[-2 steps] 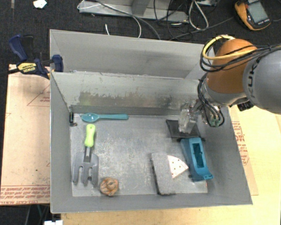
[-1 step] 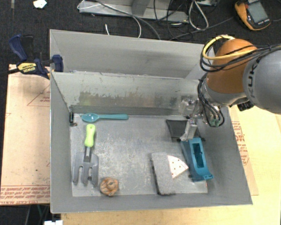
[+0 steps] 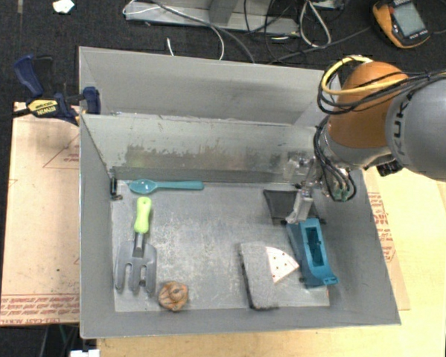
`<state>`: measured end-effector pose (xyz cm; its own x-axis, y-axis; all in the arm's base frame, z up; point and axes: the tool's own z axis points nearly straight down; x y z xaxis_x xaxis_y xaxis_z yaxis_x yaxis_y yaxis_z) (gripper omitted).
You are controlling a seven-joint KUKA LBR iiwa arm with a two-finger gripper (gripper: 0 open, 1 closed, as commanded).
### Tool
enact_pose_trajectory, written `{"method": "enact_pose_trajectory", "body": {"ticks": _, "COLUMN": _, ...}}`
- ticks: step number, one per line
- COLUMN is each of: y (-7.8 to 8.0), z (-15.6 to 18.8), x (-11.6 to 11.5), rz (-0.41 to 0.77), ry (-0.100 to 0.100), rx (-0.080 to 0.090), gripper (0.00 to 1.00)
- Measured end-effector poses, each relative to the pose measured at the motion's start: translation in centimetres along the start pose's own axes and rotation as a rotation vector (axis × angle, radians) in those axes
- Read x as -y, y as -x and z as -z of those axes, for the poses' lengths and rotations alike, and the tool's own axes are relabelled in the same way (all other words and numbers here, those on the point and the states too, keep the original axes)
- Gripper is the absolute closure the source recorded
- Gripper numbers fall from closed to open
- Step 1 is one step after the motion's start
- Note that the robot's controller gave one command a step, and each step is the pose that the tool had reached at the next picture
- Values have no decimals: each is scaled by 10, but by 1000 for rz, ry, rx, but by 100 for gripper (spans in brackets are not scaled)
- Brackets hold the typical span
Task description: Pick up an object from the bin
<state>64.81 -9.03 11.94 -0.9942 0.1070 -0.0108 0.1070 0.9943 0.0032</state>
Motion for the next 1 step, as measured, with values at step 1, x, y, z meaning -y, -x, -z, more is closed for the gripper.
{"method": "enact_pose_trajectory", "body": {"ticks": 1, "y": -5, "z": -39, "x": 12, "rz": 183, "ry": 3, "rx": 0, "gripper": 100}}
